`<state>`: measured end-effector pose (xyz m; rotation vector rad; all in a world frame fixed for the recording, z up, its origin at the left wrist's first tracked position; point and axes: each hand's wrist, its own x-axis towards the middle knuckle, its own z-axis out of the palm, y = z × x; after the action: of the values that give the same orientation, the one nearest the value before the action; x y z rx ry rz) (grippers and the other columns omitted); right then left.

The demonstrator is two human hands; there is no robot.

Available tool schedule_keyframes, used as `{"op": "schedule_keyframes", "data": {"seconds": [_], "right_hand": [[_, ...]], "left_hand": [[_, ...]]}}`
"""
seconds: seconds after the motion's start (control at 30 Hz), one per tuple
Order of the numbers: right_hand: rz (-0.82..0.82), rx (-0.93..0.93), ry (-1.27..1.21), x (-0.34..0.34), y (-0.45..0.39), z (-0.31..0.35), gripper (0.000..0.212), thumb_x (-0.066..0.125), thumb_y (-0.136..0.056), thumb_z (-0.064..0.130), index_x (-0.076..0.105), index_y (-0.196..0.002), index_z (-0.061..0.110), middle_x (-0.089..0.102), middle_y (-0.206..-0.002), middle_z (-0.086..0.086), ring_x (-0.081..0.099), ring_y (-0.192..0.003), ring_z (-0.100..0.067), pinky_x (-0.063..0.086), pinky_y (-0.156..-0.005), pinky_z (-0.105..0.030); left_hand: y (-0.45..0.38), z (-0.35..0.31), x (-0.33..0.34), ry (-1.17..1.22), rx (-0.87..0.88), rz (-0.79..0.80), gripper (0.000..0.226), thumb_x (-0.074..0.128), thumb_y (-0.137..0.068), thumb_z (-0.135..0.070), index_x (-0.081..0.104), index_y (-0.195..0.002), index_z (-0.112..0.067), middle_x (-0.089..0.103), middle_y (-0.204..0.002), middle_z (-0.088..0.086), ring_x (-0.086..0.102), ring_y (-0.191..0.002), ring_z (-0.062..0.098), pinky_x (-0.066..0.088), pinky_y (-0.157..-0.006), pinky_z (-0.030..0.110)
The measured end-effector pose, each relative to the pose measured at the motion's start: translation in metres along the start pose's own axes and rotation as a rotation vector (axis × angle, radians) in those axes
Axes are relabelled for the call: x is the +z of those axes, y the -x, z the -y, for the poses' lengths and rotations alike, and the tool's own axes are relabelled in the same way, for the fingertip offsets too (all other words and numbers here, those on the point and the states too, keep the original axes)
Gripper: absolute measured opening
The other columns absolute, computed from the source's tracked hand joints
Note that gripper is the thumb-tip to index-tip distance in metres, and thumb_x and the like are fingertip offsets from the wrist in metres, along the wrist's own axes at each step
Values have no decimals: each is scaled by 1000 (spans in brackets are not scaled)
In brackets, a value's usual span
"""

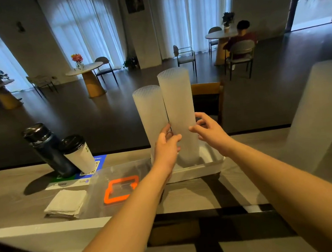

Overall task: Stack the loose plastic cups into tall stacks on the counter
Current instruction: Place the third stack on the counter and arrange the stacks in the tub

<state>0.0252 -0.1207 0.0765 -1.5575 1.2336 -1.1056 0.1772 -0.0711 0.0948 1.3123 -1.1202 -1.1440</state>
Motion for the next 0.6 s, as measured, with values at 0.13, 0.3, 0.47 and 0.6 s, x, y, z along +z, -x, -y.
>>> {"op": "schedule_keyframes", "data": {"seconds": [0.13, 0.3, 0.47, 0.6], "right_hand": [[-4, -33, -12, 0, -6, -14, 47, 66, -93, 30, 49, -137, 30, 63, -106, -6, 63, -102, -19, 51, -91, -33], [-13, -101, 129, 2, -10, -28, 63, 70, -89, 37, 40, -144, 33, 59, -114, 1, 58, -105, -12, 50, -89, -28], [-43, -97, 170, -3, -7, -26, 71, 72, -87, 44, 37, -148, 33, 56, -120, 1, 55, -110, -13, 49, -90, -29], [-93, -73, 124, -10, 11, -17, 89, 76, -83, 45, 25, -154, 29, 46, -139, -2, 46, -127, -16, 44, -105, -36]], "left_hand": [[1, 13, 10, -38, 52, -27, 60, 56, -99, -16, 34, -152, -29, 54, -135, -8, 52, -121, 6, 46, -106, 34], [4, 18, 14, 27, 74, -82, 54, 55, -100, -16, 40, -149, -30, 54, -136, -9, 50, -117, 2, 45, -109, 39], [11, 12, 20, -50, 90, -184, 43, 56, -99, -16, 52, -139, -31, 54, -136, -3, 52, -122, 10, 50, -102, 37], [21, 5, 22, -112, 158, -209, 38, 60, -96, -21, 58, -132, -31, 55, -129, -2, 55, -104, 4, 53, -97, 39]]}}
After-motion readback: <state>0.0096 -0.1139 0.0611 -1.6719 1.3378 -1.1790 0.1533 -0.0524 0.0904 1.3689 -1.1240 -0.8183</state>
